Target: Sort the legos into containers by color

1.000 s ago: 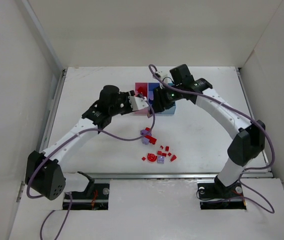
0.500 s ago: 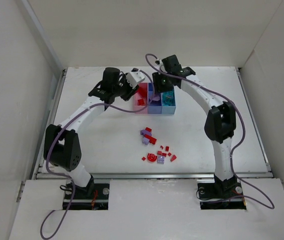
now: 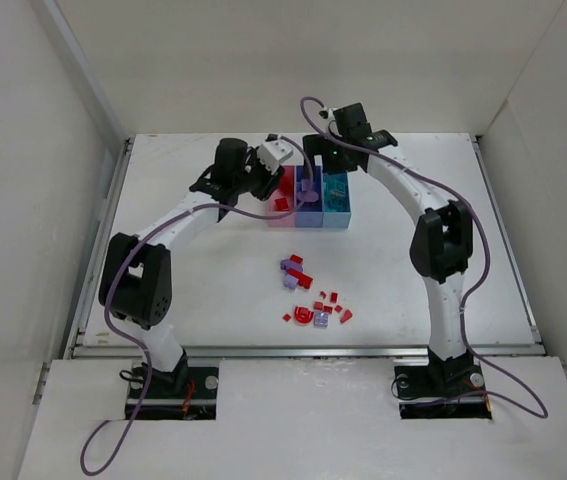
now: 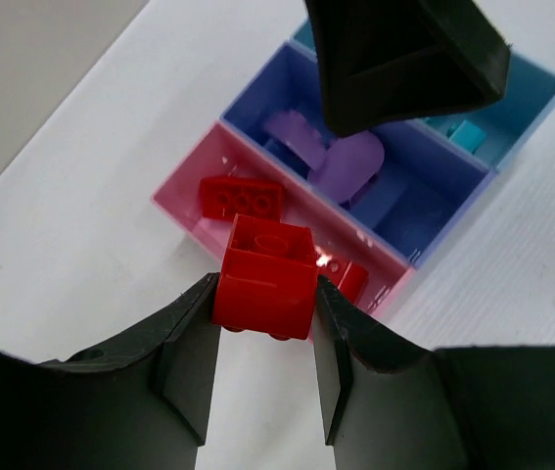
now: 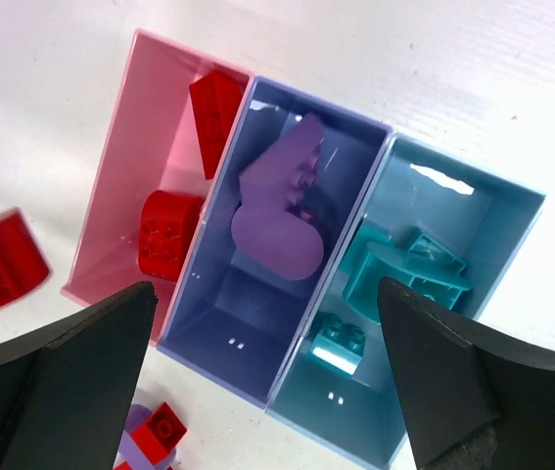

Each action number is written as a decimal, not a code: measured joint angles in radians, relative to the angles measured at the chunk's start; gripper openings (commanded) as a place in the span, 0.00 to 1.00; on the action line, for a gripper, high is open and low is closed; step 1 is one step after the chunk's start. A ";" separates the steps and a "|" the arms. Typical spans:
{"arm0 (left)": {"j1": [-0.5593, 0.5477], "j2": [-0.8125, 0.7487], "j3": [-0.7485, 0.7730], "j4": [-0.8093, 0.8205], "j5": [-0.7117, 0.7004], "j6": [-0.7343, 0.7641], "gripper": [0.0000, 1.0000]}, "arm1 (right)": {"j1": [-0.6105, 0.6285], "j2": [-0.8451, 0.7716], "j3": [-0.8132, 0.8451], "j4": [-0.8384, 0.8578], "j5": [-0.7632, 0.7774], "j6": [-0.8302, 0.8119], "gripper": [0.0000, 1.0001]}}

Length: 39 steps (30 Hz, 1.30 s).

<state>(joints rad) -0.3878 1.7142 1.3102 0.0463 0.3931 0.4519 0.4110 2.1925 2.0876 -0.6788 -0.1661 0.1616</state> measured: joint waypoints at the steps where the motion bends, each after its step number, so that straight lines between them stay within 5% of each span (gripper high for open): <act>1: -0.011 0.005 -0.010 0.034 -0.008 -0.010 0.00 | -0.006 -0.002 0.000 0.005 -0.004 0.000 1.00; 7: -0.060 0.049 -0.065 0.182 -0.072 -0.053 0.05 | -0.031 -0.029 -0.012 0.014 -0.019 0.000 1.00; 10: -0.071 0.067 -0.094 0.228 -0.129 -0.062 0.25 | -0.042 -0.061 -0.040 0.018 -0.023 0.000 1.00; 12: -0.076 0.077 -0.107 0.242 -0.156 -0.065 0.52 | -0.045 -0.086 -0.061 0.018 -0.025 0.000 1.00; 17: -0.089 0.086 -0.109 0.246 -0.199 -0.056 0.99 | -0.051 -0.129 -0.078 0.017 -0.024 -0.009 1.00; 27: -0.112 0.038 -0.038 0.071 -0.314 -0.047 0.99 | -0.026 -0.393 -0.310 0.003 0.148 -0.057 1.00; 33: -0.104 -0.200 -0.096 -0.043 -0.405 -0.134 0.99 | 0.112 -0.576 -0.539 0.010 0.243 0.015 1.00; 39: -0.088 -0.431 -0.264 -0.096 -0.478 -0.289 0.99 | 0.254 -0.563 -0.618 0.043 0.275 0.243 1.00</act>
<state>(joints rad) -0.4755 1.2835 1.0466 -0.0498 -0.0849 0.1627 0.6655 1.6299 1.4700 -0.6361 0.1089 0.4042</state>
